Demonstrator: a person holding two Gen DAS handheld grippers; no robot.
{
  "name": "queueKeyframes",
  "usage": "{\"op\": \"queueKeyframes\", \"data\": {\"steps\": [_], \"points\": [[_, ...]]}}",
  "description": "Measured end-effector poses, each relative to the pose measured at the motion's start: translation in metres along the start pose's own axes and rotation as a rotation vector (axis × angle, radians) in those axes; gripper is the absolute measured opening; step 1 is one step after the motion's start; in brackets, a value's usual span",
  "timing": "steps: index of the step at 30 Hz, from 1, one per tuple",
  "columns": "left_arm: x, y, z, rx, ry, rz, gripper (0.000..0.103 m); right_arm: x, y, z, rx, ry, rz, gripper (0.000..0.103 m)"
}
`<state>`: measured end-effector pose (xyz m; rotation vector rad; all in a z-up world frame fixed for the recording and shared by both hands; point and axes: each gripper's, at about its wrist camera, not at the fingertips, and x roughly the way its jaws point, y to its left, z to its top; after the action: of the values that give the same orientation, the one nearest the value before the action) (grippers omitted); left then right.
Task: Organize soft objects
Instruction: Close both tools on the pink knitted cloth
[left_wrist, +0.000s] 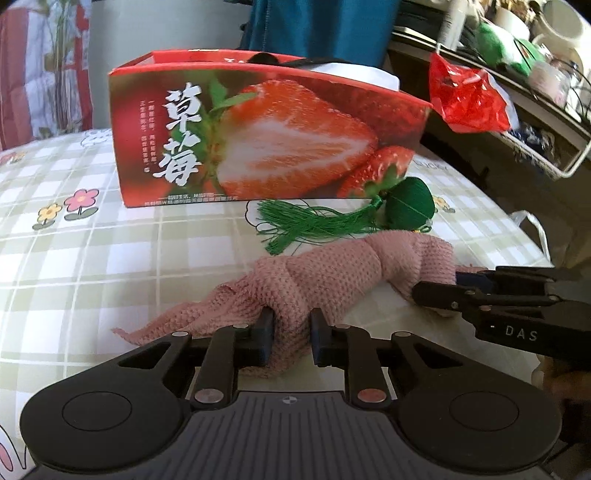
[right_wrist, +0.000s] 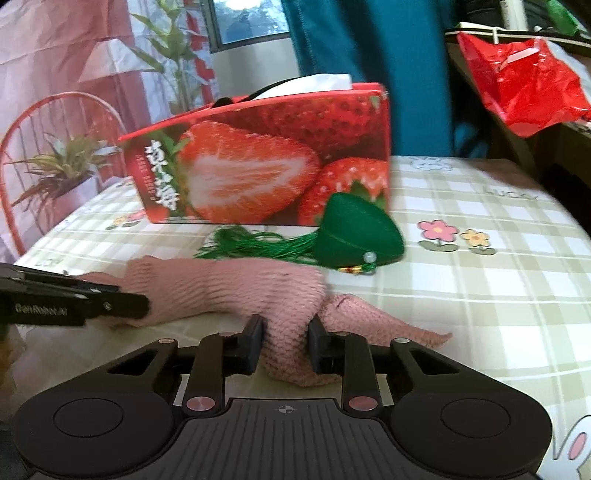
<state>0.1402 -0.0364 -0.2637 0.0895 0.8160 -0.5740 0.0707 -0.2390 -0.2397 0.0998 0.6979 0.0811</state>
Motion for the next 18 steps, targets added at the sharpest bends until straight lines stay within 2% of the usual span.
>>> {"op": "queueKeyframes", "data": {"steps": [7,13,18], "points": [[0.002,0.005,-0.001,-0.011,-0.004,-0.013,0.022,0.001,0.007,-0.002,-0.05,-0.002,0.034,0.023],[0.002,0.006,-0.002,-0.011,-0.007,-0.018,0.022,-0.001,0.002,-0.002,-0.031,-0.006,0.05,0.021],[0.001,0.005,-0.002,-0.011,-0.009,-0.017,0.022,-0.002,-0.005,-0.002,0.036,-0.001,0.066,0.017]]}}
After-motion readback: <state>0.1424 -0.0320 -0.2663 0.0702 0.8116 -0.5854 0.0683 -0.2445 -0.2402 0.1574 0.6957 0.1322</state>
